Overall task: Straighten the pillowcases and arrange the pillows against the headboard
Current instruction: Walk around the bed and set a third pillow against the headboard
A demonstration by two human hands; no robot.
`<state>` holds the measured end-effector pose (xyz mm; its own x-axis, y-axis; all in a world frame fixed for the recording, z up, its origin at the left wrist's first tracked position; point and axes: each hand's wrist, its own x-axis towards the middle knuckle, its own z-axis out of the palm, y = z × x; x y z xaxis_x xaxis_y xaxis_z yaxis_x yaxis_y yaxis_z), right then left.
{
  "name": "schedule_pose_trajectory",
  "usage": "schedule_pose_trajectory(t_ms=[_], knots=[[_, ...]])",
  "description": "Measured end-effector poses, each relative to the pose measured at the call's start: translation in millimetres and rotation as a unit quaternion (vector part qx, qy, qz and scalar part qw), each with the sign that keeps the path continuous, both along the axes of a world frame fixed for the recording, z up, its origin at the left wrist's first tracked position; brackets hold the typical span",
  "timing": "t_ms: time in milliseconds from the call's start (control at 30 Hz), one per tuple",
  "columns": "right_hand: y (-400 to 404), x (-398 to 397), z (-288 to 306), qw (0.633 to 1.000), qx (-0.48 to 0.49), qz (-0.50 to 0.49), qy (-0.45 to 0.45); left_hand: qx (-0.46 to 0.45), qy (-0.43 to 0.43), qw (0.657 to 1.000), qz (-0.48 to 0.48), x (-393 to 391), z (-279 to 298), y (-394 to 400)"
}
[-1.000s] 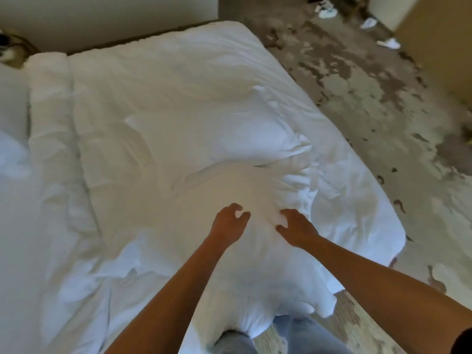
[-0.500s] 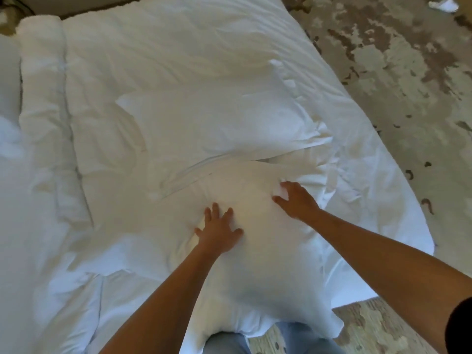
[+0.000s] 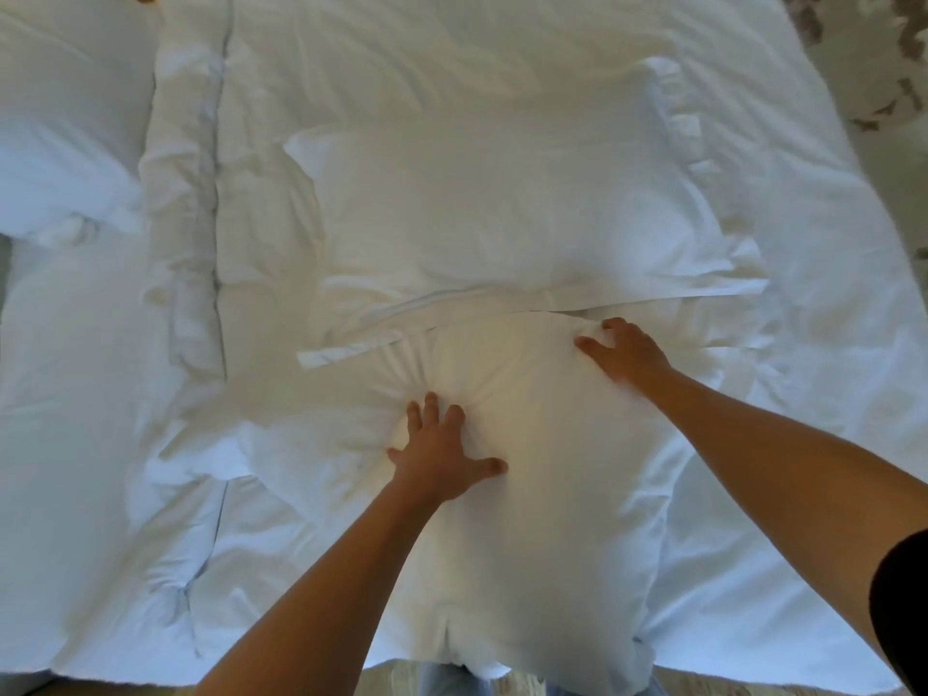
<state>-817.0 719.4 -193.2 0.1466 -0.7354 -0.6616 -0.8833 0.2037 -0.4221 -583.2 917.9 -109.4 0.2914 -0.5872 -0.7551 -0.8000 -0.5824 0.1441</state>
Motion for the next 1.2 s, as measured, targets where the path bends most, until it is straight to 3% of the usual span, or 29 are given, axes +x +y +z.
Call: schedule_pose_trajectory(t_ms=[333, 567, 733, 1200], knots=[[0.1, -18.2, -23.8, 0.998, 0.056, 0.023, -0.027, -0.016, -0.028, 0.999, 0.0, -13.1, -3.1, 5.1], [26.9, -14.2, 20.9, 0.999, 0.001, 0.043, -0.033, -0.035, -0.012, 0.999, 0.028, -12.1, 22.0, 22.8], [74.2, -6.9, 71.3, 0.996, -0.069, 0.043, -0.047, -0.11, 0.047, 0.991, 0.059, -5.8, 57.3, 35.9], [287.3, 65.3, 205.7, 0.973, -0.221, 0.032, -0.065, -0.213, 0.088, 0.962, -0.148, 69.0, 139.7, 107.6]])
